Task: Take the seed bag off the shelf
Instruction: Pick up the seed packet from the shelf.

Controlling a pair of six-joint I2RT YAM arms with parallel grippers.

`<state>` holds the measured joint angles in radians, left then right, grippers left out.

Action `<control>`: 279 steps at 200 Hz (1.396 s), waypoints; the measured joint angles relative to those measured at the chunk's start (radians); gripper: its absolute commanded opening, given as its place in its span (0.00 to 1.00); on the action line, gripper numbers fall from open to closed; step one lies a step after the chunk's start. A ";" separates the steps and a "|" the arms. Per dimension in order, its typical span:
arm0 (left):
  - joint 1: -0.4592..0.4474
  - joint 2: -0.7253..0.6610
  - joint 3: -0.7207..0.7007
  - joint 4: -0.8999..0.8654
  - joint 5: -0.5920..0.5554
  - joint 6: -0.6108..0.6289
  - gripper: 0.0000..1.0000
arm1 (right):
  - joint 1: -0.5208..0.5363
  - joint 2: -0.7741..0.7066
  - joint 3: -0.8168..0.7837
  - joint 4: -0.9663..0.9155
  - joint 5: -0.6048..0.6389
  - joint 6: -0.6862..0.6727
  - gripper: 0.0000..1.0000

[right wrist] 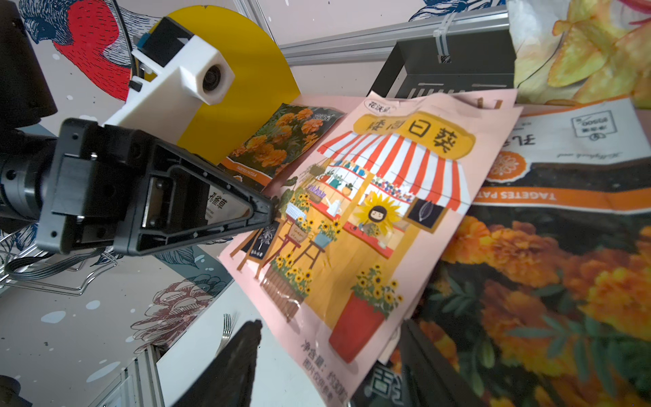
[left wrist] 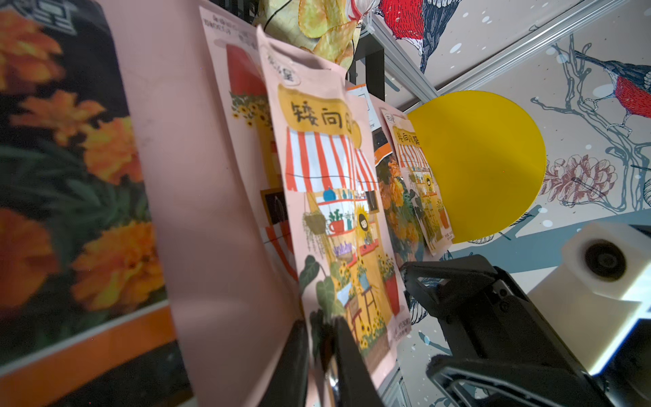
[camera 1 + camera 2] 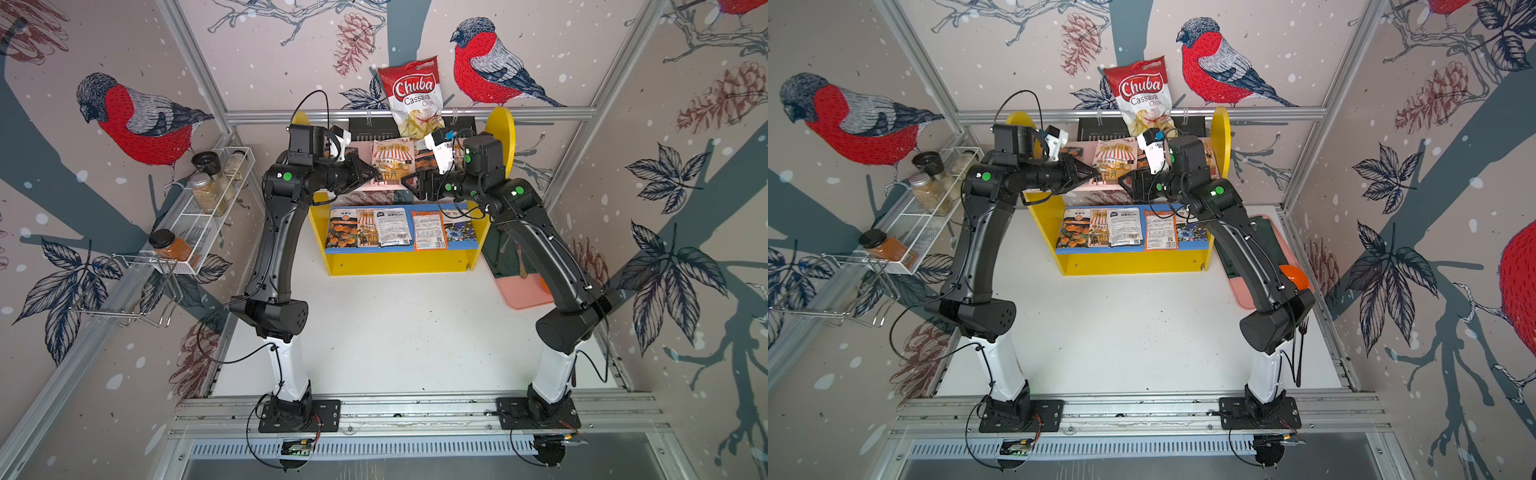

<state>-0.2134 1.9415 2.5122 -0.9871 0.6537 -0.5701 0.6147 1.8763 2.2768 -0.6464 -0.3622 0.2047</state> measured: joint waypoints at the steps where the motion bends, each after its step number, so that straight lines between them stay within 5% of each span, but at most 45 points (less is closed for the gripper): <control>1: 0.000 0.000 0.000 0.000 0.000 0.000 0.12 | 0.000 0.000 0.000 0.000 0.002 0.000 0.66; 57: 0.001 0.014 0.016 0.019 0.014 -0.012 0.00 | -0.001 -0.007 -0.016 0.015 0.006 0.000 0.68; 124: 0.021 0.016 0.017 0.085 0.077 -0.062 0.00 | -0.015 -0.059 -0.095 0.082 -0.017 0.002 1.00; 279: 0.033 -0.036 0.021 0.175 0.183 -0.088 0.00 | -0.042 -0.295 -0.413 0.299 -0.102 -0.005 1.00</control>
<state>-0.1802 1.9053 2.5336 -0.8120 0.8364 -0.6579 0.5728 1.5810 1.8637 -0.3477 -0.4644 0.2001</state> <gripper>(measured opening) 0.055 0.998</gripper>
